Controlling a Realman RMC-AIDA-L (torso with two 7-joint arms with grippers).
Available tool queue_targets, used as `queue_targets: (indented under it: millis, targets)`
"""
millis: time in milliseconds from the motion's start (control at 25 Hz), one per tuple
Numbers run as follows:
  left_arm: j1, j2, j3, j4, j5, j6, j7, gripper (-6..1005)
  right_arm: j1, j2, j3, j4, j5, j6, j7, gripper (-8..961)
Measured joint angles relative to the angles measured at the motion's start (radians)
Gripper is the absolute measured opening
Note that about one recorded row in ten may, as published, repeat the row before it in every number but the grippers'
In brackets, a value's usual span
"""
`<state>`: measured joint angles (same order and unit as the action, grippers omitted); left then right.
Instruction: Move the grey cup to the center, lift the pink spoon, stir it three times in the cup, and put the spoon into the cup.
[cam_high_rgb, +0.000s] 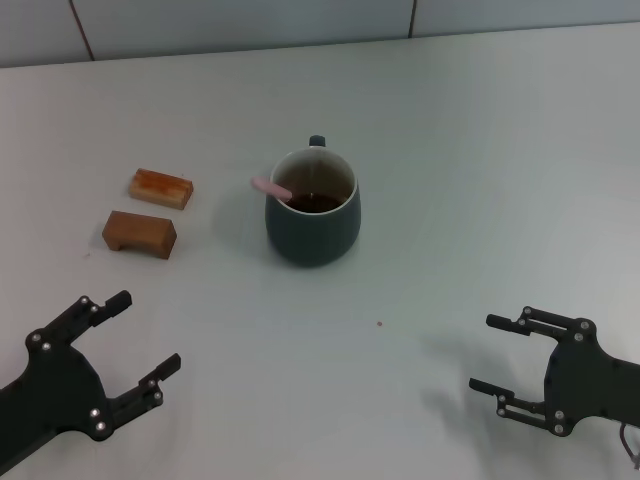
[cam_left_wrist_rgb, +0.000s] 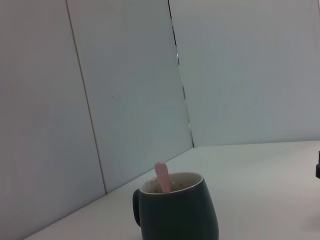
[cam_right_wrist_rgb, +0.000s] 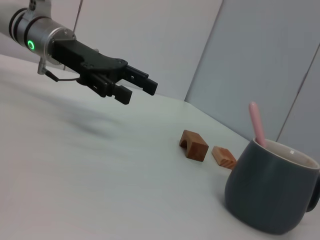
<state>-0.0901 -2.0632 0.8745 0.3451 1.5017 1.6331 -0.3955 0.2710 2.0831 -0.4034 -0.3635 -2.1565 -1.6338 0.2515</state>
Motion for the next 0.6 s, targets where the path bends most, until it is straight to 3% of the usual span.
queue_targets:
  millis: [360,600]
  targets:
    - [0.0,0.0,0.018,-0.02,0.003,-0.001,0.045,735,-0.003,0.0,0.0,0.0,0.0,0.004,0.0,674]
    - [0.013,-0.002,0.077,-0.022,0.005,-0.028,0.161,728,-0.003,0.0,0.006,0.0,0.0,0.008,0.0,674]
